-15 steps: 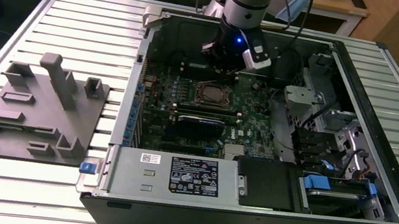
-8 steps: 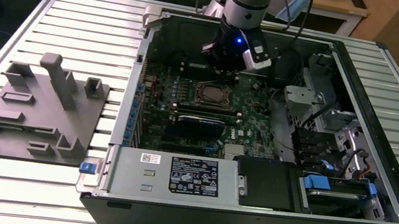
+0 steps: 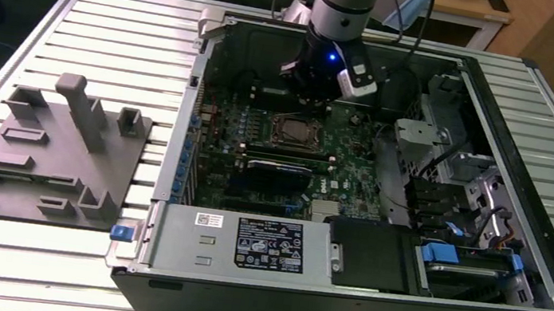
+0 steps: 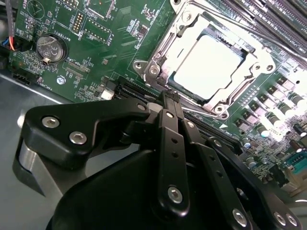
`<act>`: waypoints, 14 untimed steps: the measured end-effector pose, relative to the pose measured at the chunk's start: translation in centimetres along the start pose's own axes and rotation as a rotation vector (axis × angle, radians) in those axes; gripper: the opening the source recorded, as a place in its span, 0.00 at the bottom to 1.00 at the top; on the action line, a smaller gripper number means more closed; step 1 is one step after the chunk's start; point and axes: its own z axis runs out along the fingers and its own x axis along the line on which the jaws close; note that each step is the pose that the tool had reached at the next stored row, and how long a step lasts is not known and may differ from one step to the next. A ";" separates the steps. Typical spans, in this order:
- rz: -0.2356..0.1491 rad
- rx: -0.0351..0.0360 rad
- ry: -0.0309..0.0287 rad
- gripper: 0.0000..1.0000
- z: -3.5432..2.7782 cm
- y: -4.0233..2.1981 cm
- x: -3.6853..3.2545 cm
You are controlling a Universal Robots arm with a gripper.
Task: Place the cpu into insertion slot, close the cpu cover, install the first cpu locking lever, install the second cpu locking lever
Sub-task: 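Install the first cpu locking lever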
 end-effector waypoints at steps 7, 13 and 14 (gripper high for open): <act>0.000 -0.0001 0.0000 0.10 0.18 -0.01 -0.06; 0.000 0.0000 0.0000 0.10 0.48 -0.02 -0.12; 0.000 0.0000 0.0000 0.10 0.54 -0.03 -0.13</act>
